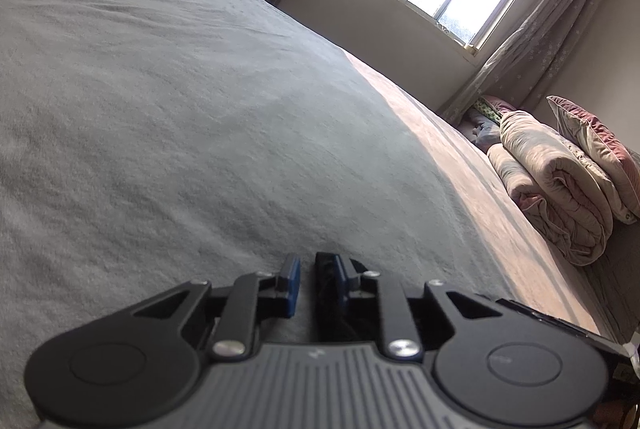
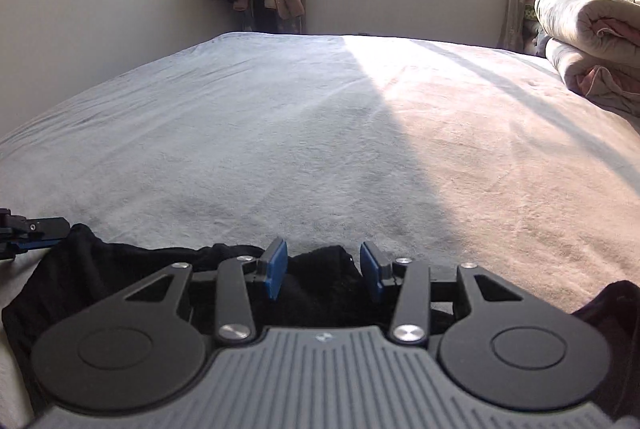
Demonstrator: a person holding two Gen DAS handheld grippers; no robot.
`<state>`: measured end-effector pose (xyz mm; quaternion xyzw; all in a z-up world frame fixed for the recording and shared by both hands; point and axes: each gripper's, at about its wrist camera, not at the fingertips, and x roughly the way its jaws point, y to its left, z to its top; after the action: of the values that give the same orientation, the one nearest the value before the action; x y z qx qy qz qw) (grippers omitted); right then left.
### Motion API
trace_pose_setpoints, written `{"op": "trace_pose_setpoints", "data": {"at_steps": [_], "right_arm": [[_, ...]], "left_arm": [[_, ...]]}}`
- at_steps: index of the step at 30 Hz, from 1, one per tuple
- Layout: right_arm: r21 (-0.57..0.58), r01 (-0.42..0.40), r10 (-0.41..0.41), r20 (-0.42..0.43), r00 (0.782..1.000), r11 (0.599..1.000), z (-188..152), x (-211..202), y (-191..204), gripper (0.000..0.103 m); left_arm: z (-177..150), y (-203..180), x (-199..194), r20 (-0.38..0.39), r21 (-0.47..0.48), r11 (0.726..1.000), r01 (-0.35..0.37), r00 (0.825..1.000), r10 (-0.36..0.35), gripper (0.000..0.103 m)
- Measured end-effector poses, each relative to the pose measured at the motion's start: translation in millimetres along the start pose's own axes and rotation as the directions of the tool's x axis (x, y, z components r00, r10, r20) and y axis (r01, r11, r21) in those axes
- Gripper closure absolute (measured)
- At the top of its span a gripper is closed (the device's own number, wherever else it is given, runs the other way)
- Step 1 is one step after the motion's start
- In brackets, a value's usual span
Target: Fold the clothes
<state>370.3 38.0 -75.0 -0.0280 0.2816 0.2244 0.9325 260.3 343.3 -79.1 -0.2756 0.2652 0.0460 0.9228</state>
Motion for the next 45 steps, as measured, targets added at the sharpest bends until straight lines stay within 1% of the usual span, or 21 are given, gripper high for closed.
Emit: {"op": "trace_pose_setpoints", "data": {"at_steps": [1, 2, 3, 6, 8, 11, 12, 14, 16, 19, 23, 26, 29, 30, 32, 34, 35, 37, 39, 43, 45], "right_arm": [[-0.013, 0.001, -0.001, -0.006, 1.000, 1.000, -1, 4, 2, 0.059], [-0.032, 0.008, -0.008, -0.001, 1.000, 0.999, -1, 3, 4, 0.067], [-0.045, 0.006, -0.006, 0.003, 1.000, 0.999, 0, -1, 5, 0.088], [-0.039, 0.020, -0.018, 0.054, 0.998, 0.999, 1, -9, 5, 0.090], [-0.012, 0.041, -0.040, 0.109, 0.993, 0.999, 3, -18, 1, 0.091], [0.015, 0.068, -0.069, 0.169, 0.983, 0.998, 6, -23, -4, 0.091], [0.015, 0.070, -0.072, 0.160, 0.985, 0.997, 6, -20, -5, 0.091], [0.012, 0.073, -0.074, 0.098, 0.992, 0.997, 7, -6, -5, 0.091], [0.009, 0.073, -0.073, 0.039, 0.997, 0.997, 6, 6, -5, 0.090], [0.016, 0.060, -0.061, 0.028, 0.998, 0.998, 7, 6, -6, 0.084], [0.062, 0.038, -0.042, 0.060, 0.997, 0.997, 6, -2, -11, 0.078], [0.100, 0.011, -0.021, 0.108, 0.994, 0.995, 11, -19, -14, 0.062], [0.085, -0.057, 0.049, 0.090, 0.995, 0.995, 19, -31, -11, 0.062], [0.078, -0.080, 0.074, 0.080, 0.994, 0.994, 20, -33, -9, 0.062], [0.059, -0.127, 0.125, 0.034, 0.992, 0.990, 17, -27, -1, 0.062], [0.037, -0.163, 0.164, -0.015, 0.986, 0.986, 14, -20, 8, 0.065], [0.013, -0.151, 0.151, -0.045, 0.988, 0.989, 9, -13, 12, 0.071], [-0.036, -0.134, 0.132, -0.052, 0.990, 0.990, -1, -2, 20, 0.071], [-0.041, -0.133, 0.132, -0.043, 0.990, 0.990, -2, -2, 20, 0.071], [-0.019, -0.142, 0.141, -0.038, 0.989, 0.990, -2, -2, 17, 0.070], [-0.019, -0.142, 0.141, -0.037, 0.989, 0.990, -3, -2, 17, 0.070]], "left_arm": [[-1, -1, 1, -0.006, 0.009, 1.000, -0.010, 1.000, 0.010, 0.100], [-1, -3, 3, -0.008, 0.014, 1.000, -0.014, 1.000, 0.014, 0.103], [-1, -4, 2, -0.006, 0.018, 1.000, -0.017, 1.000, 0.017, 0.103], [0, -4, -3, 0.016, 0.026, 0.999, -0.048, 0.999, 0.048, 0.103], [3, -4, -8, 0.055, 0.025, 0.997, -0.079, 0.995, 0.078, 0.103], [5, -1, -12, 0.073, 0.004, 0.998, -0.069, 0.995, 0.069, 0.103], [4, -2, -9, 0.060, 0.009, 0.997, -0.078, 0.995, 0.077, 0.103], [0, -5, -1, 0.033, 0.033, 0.994, -0.109, 0.994, 0.108, 0.103], [0, -7, -2, 0.035, 0.046, 0.992, -0.114, 0.993, 0.113, 0.102], [2, -6, -3, 0.037, 0.034, 0.993, -0.110, 0.993, 0.109, 0.102], [7, -10, -18, 0.094, 0.016, 0.995, -0.099, 0.991, 0.097, 0.090], [10, -17, -27, 0.116, 0.016, 1.000, -0.011, 0.993, 0.009, 0.085], [6, -30, -25, 0.097, 0.048, 0.996, 0.075, 0.992, -0.079, 0.084], [4, -34, -22, 0.085, 0.067, 0.995, 0.080, 0.993, -0.085, 0.084], [-5, -43, -12, 0.049, 0.114, 0.991, 0.072, 0.996, -0.079, 0.083], [-15, -48, 4, -0.001, 0.164, 0.986, 0.027, 1.000, -0.027, 0.083], [-20, -50, 11, -0.022, 0.193, 0.981, -0.004, 1.000, 0.009, 0.083], [-24, -56, 12, -0.011, 0.238, 0.971, -0.029, 0.999, 0.033, 0.082], [-25, -58, 12, -0.011, 0.251, 0.968, -0.027, 0.999, 0.031, 0.077], [-23, -51, 11, -0.018, 0.225, 0.974, -0.003, 1.000, 0.007, 0.075], [-22, -50, 11, -0.022, 0.224, 0.975, 0.014, 1.000, -0.009, 0.067]]}}
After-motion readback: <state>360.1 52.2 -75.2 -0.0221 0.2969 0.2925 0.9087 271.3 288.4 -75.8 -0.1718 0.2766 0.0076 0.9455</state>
